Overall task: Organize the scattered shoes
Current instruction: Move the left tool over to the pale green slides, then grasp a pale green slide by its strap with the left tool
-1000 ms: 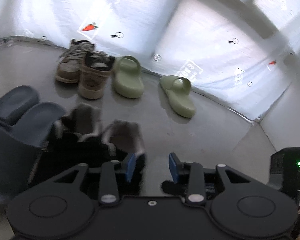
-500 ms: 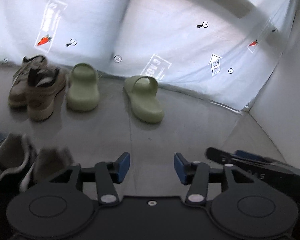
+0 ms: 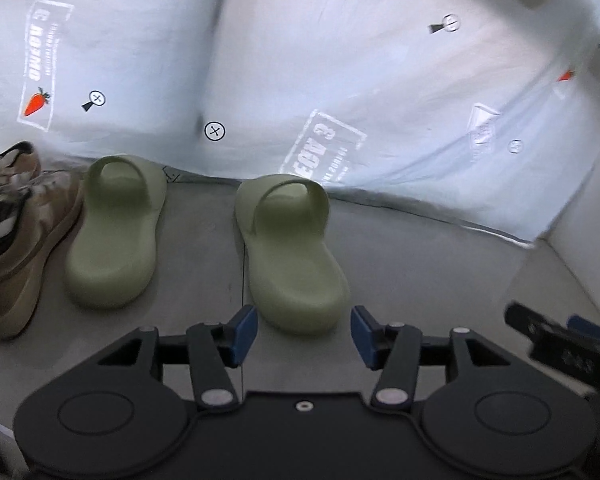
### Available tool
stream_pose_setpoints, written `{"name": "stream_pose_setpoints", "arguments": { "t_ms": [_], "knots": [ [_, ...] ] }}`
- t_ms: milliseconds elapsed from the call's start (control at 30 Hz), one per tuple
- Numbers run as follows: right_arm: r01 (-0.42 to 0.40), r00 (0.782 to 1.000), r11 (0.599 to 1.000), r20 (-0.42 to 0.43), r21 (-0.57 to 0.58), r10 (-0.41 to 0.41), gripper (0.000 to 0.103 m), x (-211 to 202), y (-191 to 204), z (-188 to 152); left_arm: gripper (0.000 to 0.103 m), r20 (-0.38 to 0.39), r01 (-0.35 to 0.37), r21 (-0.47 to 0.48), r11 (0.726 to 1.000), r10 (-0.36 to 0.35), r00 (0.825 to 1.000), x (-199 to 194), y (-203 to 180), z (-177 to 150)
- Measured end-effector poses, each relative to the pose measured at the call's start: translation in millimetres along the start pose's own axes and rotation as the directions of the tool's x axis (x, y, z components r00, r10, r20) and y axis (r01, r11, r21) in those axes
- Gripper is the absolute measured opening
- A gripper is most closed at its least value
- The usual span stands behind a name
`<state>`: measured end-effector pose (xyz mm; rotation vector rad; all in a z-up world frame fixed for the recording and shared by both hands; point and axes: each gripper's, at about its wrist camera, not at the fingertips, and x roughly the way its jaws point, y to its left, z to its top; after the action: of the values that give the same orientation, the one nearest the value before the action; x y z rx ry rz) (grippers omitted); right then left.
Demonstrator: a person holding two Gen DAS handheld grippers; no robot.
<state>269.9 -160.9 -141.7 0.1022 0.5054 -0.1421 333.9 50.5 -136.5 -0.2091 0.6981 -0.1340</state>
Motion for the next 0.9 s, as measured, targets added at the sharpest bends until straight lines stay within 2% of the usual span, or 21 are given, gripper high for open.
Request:
{"name": "stream_pose_setpoints", "arguments": {
  "t_ms": [100, 167, 300, 467, 533, 567, 633, 900],
  "knots": [
    [-0.011, 0.999, 1.0, -0.031, 0.022, 0.012, 0.103, 26.5, -1.4, 0.9, 0.052, 0.003, -0.057, -0.005, 0.998, 0.057, 0.998, 34.2, 2.1, 13.7],
    [-0.023, 0.997, 0.999, -0.067, 0.048, 0.026, 0.103, 49.5, -0.4, 1.2, 0.051, 0.009, -0.061, -0.027, 0.998, 0.061, 0.998, 62.4, 8.6, 26.0],
    [-0.049, 0.994, 0.996, -0.098, 0.071, 0.056, 0.103, 74.6, 7.6, 6.1, 0.048, 0.025, -0.085, -0.007, 0.996, 0.085, 0.996, 100.7, 11.7, 41.1],
    [-0.085, 0.989, 0.995, -0.115, 0.048, 0.09, 0.102, 89.0, 19.8, 11.9, 0.048, 0.028, -0.143, -0.033, 0.989, 0.144, 0.989, 144.7, 20.2, 54.3],
    [-0.098, 0.987, 0.995, -0.121, 0.034, 0.102, 0.102, 93.9, 24.9, 12.6, 0.03, -0.001, -0.146, -0.043, 0.988, 0.146, 0.989, 153.0, 22.9, 55.0],
    [-0.104, 0.986, 0.994, -0.124, 0.031, 0.107, 0.102, 95.8, 26.6, 13.0, 0.027, -0.008, -0.13, -0.069, 0.989, 0.13, 0.992, 154.6, 26.1, 54.8],
    [-0.111, 0.985, 0.993, -0.126, 0.027, 0.114, 0.102, 97.0, 29.0, 14.4, 0.025, -0.024, -0.132, -0.073, 0.989, 0.131, 0.991, 152.7, 26.5, 56.3],
    [-0.121, 0.985, 0.992, -0.121, 0.019, 0.123, 0.102, 83.1, 33.4, 22.8, 0.025, -0.058, -0.138, 0.025, 0.99, 0.139, 0.989, 127.7, 11.2, 37.5]
  ]
}}
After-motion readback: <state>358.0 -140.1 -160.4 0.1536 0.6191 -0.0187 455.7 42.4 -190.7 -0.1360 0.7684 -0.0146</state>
